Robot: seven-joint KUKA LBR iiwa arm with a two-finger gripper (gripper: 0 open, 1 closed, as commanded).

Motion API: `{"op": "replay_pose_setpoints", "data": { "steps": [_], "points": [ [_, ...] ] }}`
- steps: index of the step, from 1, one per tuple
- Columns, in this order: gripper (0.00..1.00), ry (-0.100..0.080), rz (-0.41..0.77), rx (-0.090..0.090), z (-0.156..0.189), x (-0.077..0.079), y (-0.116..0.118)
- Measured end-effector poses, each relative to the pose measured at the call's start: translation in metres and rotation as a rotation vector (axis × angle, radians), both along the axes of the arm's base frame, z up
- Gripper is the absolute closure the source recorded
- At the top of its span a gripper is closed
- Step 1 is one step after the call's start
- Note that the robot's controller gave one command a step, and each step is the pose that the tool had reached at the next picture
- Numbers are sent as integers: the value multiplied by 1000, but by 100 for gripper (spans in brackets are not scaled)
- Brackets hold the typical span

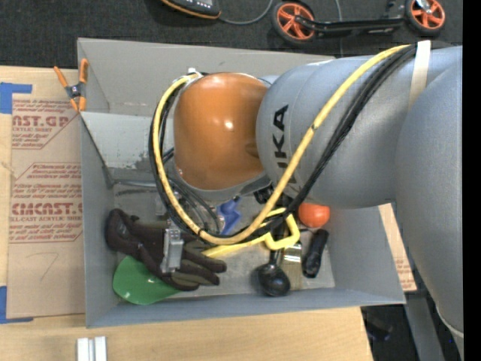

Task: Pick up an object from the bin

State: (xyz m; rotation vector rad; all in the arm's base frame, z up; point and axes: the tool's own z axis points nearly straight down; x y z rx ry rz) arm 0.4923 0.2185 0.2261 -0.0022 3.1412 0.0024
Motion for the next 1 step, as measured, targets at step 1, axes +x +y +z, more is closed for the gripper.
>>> {"op": "replay_pose_setpoints", "data": {
  "steps": [1],
  "points": [
    [0, 0, 0, 0, 0, 0, 0]
  ]
}}
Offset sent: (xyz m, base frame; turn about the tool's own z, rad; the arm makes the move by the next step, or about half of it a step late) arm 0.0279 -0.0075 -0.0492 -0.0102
